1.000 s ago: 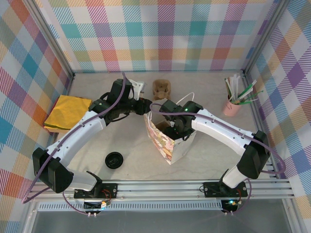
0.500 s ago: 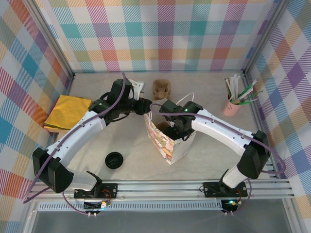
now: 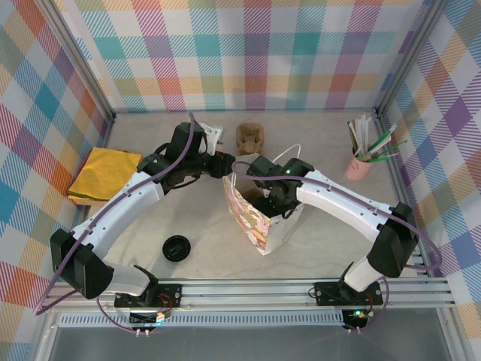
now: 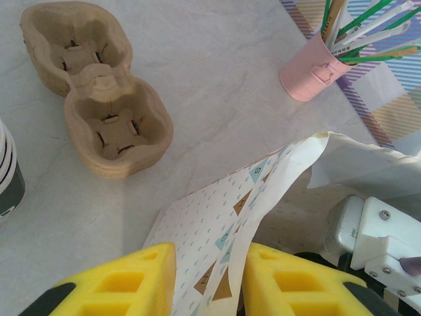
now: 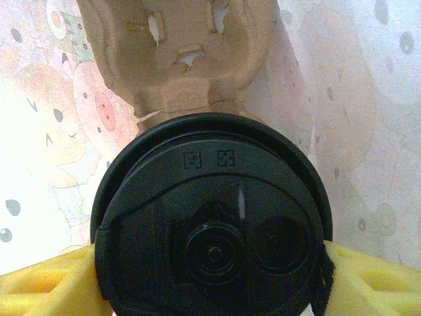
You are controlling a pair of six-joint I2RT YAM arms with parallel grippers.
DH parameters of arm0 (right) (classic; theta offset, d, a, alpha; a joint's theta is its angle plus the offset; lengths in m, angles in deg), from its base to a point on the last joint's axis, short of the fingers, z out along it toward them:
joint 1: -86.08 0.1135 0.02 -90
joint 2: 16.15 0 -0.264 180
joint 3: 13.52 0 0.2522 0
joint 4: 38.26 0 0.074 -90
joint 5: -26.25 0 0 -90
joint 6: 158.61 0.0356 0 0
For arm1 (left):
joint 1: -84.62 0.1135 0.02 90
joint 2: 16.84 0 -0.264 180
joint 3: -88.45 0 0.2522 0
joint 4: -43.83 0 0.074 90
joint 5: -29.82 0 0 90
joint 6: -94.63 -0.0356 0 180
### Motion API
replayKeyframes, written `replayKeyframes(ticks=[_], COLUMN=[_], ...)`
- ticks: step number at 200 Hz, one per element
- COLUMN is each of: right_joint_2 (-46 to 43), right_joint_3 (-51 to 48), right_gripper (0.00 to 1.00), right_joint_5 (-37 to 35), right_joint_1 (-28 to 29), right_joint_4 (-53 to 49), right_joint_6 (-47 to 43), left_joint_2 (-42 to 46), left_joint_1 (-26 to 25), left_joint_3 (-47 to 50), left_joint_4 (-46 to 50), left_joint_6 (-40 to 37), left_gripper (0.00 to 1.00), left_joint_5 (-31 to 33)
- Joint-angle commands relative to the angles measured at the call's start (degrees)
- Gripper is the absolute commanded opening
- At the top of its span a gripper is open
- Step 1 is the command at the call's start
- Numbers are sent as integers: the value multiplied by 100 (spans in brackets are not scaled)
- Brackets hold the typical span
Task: Pack the takeout coffee
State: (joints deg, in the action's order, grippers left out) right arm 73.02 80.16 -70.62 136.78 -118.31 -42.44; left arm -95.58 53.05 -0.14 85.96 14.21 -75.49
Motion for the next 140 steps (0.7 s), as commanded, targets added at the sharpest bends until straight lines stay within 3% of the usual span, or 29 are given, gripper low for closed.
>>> replayKeyframes(ticks=[1,140], right_joint_2=[-110,-282], right_joint_3=[-164,-141], right_gripper=[70,70], right_joint_5=[28,193], right_joint_1=[45,46], right_joint_4=[-65,-209], right_joint_6=[65,202], left_joint_2=[-54,-120], left_joint_1=[20,20], left_joint_3=[-21,-53], left_joint_4=[-67,-24], left_joint_6=[26,35], left_gripper=[32,32], left_joint_5=[64,187])
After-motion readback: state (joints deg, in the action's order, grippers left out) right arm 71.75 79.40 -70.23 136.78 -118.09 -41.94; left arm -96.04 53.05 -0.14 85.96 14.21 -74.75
